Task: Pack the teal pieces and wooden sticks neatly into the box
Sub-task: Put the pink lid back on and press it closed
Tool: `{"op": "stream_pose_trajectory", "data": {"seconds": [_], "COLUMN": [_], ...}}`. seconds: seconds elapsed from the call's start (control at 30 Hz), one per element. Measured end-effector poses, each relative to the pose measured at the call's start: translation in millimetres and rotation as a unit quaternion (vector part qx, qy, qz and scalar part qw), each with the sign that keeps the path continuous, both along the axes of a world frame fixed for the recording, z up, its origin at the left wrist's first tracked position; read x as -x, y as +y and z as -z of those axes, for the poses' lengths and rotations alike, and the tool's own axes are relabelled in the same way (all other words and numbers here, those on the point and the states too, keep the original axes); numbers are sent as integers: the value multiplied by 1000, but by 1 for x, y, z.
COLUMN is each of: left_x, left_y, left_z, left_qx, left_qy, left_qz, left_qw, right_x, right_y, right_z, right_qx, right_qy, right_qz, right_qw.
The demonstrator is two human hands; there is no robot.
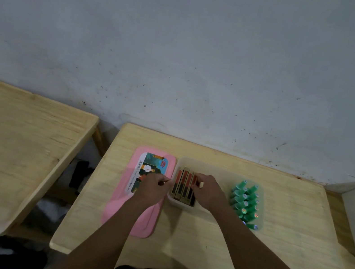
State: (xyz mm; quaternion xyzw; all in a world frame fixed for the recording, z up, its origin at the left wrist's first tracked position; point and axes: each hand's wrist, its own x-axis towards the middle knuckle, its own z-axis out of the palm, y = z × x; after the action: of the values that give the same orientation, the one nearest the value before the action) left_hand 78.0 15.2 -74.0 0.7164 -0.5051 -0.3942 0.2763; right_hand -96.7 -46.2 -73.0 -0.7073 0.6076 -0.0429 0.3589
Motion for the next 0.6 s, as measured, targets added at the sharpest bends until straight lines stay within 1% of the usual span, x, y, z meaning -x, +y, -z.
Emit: {"op": "stream_pose_trajectory", "data": {"seconds": [0.07,0.1,0.13,0.17,0.2,0.23,0.27,0.33,0.43,0.5,0.6], "left_x": [-6,-11,-18,-26,-32,-38,-41,-43,-39,-38,-51], "left_y": [2,4,8,12,19,24,30,38,38,34,24], "left_z": [2,5,10,16,21,25,27,28,27,23,19], "left_qx": [0,8,7,-15,-64,-117,-157,-177,-155,-154,-199], "left_qy": [-8,-31,-76,-132,-177,-200,-202,-189,-185,-154,-101], "left_qz": [-36,-72,-112,-146,-172,-186,-190,-196,-192,-215,-265], "left_qw": [999,997,991,980,967,955,948,946,951,952,938], "right_x": [3,4,4,5,5,5,6,9,12,13,11], "right_y": [2,3,5,7,10,15,19,26,32,34,37], "right_z": [0,1,-1,-2,-5,-7,-10,-10,-9,-10,-13], "right_qx": [15,30,39,37,17,-19,-61,-107,-100,-88,-77], "right_qy": [13,12,4,-13,-39,-68,-88,-99,-104,-99,-87], "right_qz": [26,32,31,21,0,-30,-63,-115,-123,-115,-119], "right_qw": [999,999,999,999,999,997,992,983,982,985,986]}}
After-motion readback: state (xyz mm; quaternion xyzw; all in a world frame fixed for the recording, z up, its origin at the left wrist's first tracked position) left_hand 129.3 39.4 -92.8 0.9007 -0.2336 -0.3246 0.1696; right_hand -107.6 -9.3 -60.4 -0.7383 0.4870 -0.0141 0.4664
